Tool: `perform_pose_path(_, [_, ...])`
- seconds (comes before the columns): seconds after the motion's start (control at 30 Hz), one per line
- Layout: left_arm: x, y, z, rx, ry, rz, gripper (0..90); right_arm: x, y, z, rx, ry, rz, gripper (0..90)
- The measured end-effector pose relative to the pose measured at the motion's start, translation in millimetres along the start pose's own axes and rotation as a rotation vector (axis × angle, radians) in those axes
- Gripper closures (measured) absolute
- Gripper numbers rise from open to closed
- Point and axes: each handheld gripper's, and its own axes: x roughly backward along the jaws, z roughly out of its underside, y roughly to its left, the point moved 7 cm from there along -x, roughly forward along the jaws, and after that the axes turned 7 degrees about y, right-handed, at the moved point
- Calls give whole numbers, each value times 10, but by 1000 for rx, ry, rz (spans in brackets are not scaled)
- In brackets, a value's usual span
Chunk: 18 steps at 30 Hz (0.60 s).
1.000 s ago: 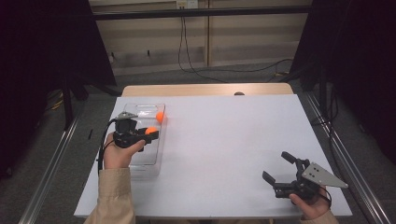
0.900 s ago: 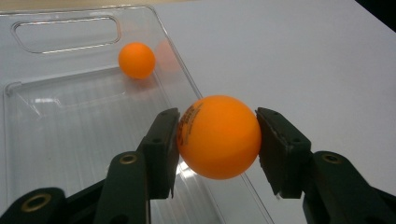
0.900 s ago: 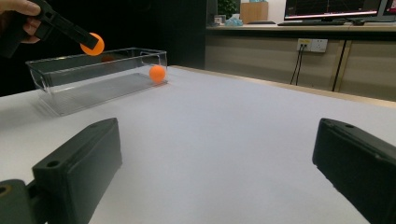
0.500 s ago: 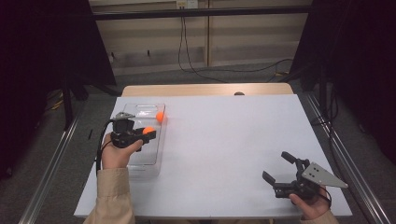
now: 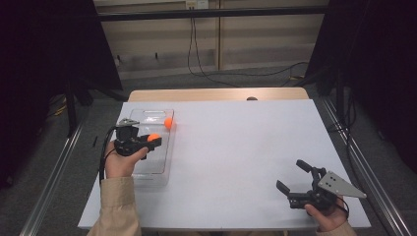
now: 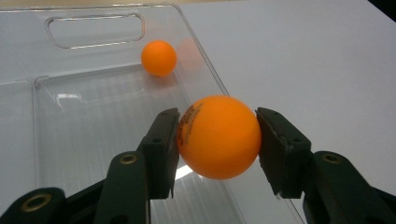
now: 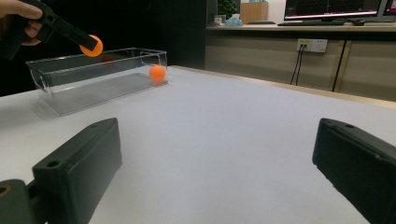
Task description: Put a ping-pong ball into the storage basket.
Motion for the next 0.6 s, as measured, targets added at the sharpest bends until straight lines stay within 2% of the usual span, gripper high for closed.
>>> perform_pose_path(0.1, [-10, 29, 12, 3, 3, -14, 511, 1, -1, 0, 3, 0, 0, 11])
perform_pose_path(0.13, [-5, 49, 19, -11, 11, -14, 511, 0, -1, 0, 0, 0, 1, 11])
perform_pose_path(0.23, [-15, 56, 26, 4, 9, -22, 511, -1, -1, 0, 1, 0, 0, 11])
perform_pose_path(0.33, [-20, 78, 36, -4, 15, -22, 511, 0, 0, -1, 1, 0, 0, 11])
perform_pose_path(0.6, [-35, 114, 52, 7, 13, -34, 511, 3, -1, -1, 4, 0, -1, 12])
